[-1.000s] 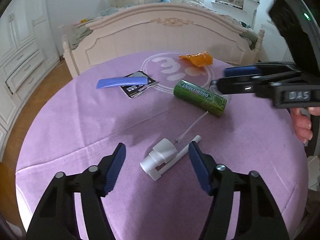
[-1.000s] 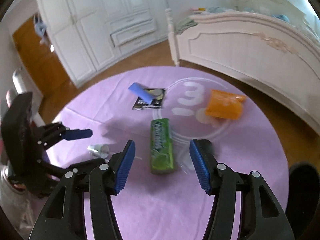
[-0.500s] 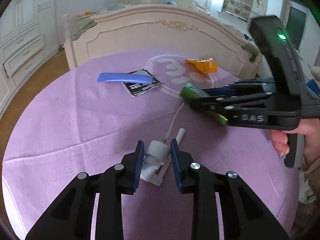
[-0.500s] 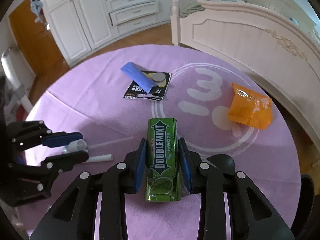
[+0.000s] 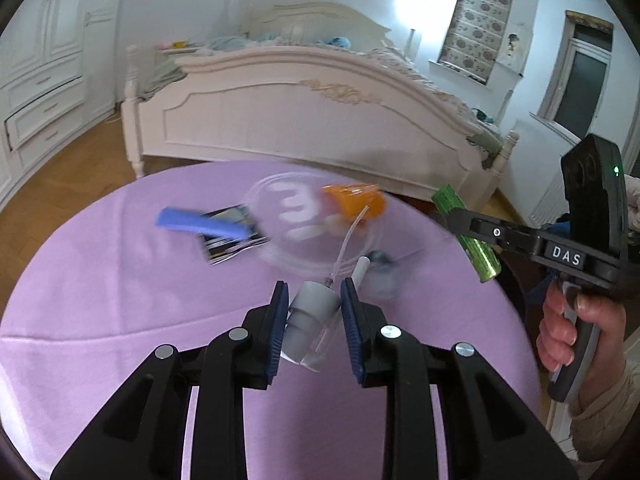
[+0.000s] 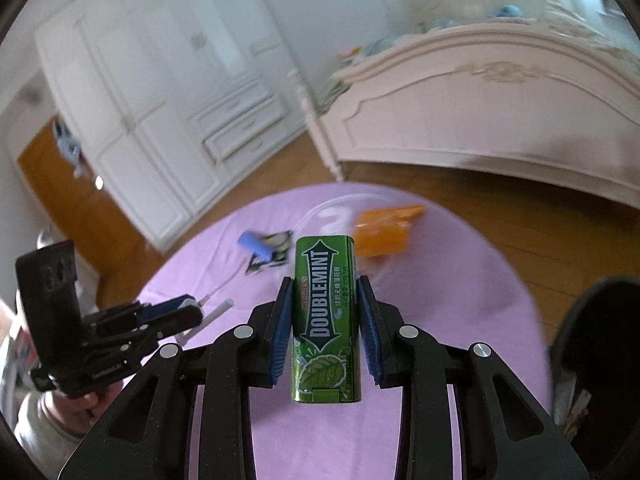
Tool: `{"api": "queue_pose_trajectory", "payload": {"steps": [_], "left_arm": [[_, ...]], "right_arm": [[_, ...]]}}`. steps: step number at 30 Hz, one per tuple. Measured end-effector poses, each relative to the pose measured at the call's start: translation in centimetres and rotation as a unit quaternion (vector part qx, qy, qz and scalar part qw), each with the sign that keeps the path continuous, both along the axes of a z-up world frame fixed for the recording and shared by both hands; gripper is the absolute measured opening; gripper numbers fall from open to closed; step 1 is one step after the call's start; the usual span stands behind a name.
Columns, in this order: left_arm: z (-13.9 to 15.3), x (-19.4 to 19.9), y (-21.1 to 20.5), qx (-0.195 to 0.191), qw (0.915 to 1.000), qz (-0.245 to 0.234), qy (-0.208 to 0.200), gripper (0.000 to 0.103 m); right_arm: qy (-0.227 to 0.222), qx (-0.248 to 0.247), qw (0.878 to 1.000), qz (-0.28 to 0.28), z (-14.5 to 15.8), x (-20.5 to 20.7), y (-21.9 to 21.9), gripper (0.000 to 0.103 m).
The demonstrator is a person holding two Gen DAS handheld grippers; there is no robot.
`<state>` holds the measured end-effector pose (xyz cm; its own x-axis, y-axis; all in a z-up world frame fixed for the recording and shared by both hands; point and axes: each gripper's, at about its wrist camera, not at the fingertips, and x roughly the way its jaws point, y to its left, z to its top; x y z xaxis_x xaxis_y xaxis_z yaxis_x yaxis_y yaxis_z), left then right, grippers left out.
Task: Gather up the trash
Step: 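Grasp the white spray nozzle with the left tool while the right tool grasps the Doublemint box, then carry the spray nozzle and Doublemint box over the black bin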
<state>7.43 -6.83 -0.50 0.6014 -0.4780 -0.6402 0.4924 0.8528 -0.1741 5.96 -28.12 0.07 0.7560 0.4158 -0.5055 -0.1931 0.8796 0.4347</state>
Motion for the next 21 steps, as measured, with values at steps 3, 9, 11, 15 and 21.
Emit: {"api": "queue_pose_trajectory", "payload": {"steps": [3, 9, 11, 15, 21], "left_arm": [[0.2, 0.1, -3.1, -0.002, 0.9998, -0.021, 0.000, 0.027], [0.6, 0.0, -9.7, -0.007, 0.9977, -0.067, -0.001, 0.027], [0.7, 0.0, -11.7, -0.007, 0.9966, -0.082, 0.000, 0.027], [0.4, 0.1, -15.9, -0.010, 0.9934, -0.114, 0.008, 0.027], [-0.7, 0.2, -21.9, -0.009, 0.9871, -0.158, 0.027, 0.027]], "right_arm": [[-0.001, 0.015, 1.000, -0.028, -0.2, -1.2, -3.0, 0.032], [-0.001, 0.040, 0.995, -0.087, -1.4, -3.5, -9.0, 0.032], [0.000, 0.047, 0.994, -0.103, -2.0, -3.9, -10.4, 0.032], [0.009, 0.064, 0.987, -0.144, -3.7, -5.0, -14.0, 0.032], [0.029, 0.092, 0.975, -0.200, -6.9, -6.6, -18.9, 0.032]]}}
